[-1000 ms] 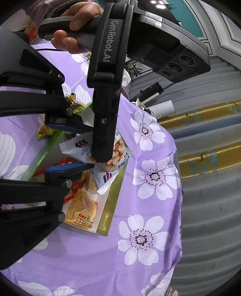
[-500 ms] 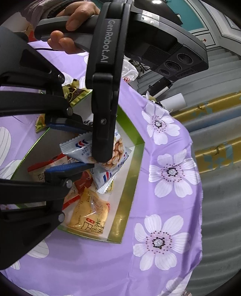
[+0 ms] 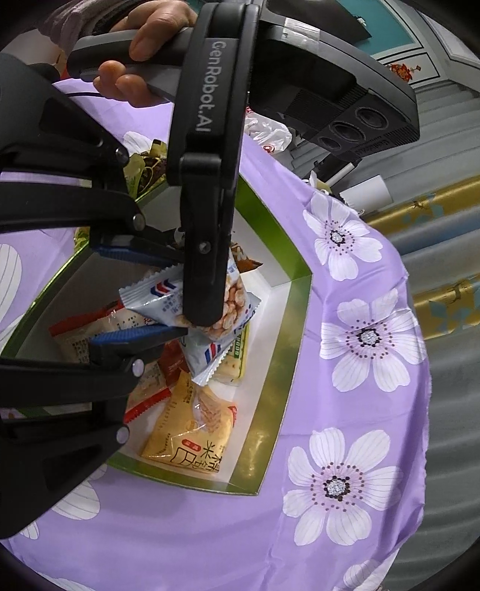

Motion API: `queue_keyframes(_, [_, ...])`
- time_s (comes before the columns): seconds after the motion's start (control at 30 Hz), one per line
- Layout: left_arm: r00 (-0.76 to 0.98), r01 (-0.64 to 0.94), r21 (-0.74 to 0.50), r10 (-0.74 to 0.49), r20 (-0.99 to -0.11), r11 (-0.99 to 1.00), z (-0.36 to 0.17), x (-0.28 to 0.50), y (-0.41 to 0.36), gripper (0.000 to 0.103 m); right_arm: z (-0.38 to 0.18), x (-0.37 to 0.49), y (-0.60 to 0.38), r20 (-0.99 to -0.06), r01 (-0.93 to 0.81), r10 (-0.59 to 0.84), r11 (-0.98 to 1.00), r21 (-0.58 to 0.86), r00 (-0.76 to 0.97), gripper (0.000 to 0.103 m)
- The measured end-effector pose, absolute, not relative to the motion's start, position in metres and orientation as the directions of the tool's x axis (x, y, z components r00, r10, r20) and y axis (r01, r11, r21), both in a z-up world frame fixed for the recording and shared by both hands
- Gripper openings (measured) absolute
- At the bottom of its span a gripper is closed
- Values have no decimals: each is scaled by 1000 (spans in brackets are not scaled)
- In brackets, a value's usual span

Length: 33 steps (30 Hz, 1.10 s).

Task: Organize snacks
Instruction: 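Lower the peanut packet into the green box with the right gripper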

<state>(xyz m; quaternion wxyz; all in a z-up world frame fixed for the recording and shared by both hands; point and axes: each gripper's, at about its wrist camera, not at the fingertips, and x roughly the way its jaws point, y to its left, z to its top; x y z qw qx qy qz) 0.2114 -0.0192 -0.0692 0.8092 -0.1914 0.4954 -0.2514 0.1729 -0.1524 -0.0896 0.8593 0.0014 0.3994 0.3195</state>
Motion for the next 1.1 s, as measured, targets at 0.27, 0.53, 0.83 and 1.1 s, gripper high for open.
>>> queue_keyframes(0.27, [368, 186, -558, -584, -724, 809, -78, 217, -17, 39, -90, 178, -149, -703, -542, 537, 801, 252, 467, 33])
queue_keyframes(0.53, [358, 163, -554, -573, -738, 816, -83, 221, -15, 39, -93, 184, -145, -719, -538, 524, 806, 246, 456, 33])
queue_keyframes(0.83, [348, 144, -556, -568, -746, 819, -89, 222, -13, 39, -97, 187, -144, -732, -532, 518, 809, 251, 442, 33])
queue_keyframes(1.1, [349, 109, -523, -525, -776, 845, -91, 226, -15, 51, -99, 189, -143, -743, -519, 506, 817, 251, 437, 33])
